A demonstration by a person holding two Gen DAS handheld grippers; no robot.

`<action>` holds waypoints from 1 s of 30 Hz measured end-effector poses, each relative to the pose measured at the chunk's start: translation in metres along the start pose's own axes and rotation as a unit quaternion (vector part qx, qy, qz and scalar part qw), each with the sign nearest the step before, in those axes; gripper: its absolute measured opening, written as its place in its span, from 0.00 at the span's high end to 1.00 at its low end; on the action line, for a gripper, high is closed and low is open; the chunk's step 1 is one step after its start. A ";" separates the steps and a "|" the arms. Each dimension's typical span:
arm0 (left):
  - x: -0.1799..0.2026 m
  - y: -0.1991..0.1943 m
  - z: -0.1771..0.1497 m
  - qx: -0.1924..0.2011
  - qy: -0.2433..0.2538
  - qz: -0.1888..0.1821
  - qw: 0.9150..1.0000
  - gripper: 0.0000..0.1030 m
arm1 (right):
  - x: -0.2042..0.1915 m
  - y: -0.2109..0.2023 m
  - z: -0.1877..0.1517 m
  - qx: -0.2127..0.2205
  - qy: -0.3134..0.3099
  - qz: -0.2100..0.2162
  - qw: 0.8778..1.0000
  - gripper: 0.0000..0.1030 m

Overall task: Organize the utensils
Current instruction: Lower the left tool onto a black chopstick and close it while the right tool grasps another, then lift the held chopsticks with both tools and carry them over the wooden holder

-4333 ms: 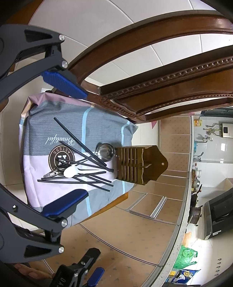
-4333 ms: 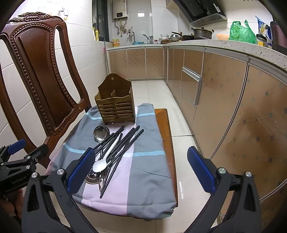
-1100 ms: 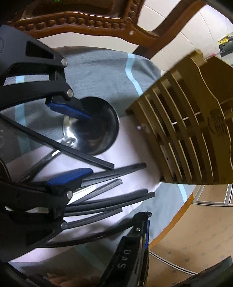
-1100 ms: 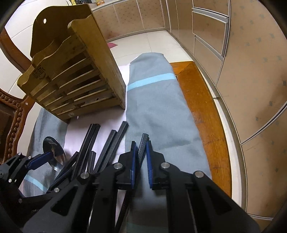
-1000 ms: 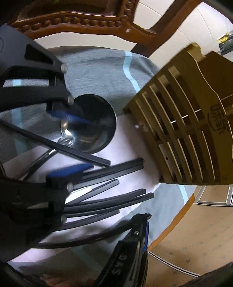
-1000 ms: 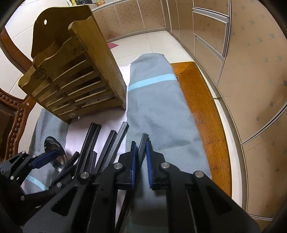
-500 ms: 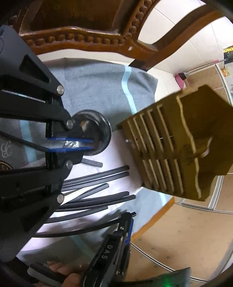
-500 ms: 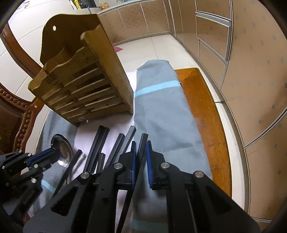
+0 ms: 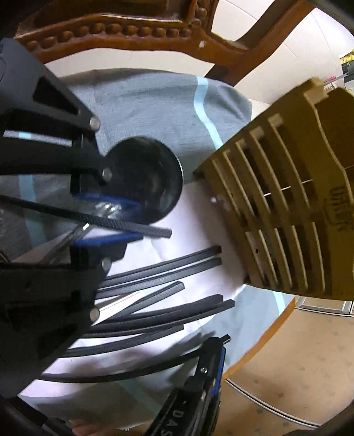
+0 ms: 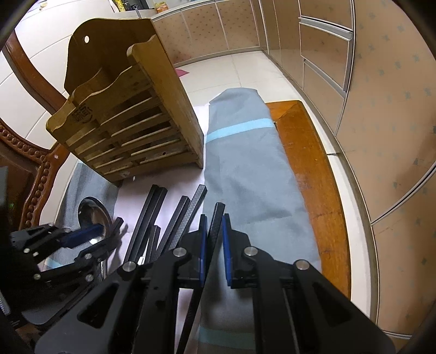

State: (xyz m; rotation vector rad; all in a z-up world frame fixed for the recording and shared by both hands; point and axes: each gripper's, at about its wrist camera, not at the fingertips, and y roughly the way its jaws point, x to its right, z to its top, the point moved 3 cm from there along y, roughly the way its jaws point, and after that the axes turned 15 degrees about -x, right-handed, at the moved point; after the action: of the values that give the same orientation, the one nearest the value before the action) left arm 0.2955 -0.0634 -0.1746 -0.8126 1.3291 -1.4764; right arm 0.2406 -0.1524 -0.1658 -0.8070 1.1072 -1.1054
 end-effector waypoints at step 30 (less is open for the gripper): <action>-0.038 -0.190 -0.063 0.221 -0.106 -0.032 0.969 0.92 | -0.048 -0.157 -0.055 0.139 -0.069 0.051 0.987 0.92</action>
State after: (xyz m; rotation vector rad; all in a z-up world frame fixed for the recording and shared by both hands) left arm 0.2087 -0.0150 0.0030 -0.6986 0.7799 -1.6069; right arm 0.1417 -0.1500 -0.0236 -0.5917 0.8461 -1.0717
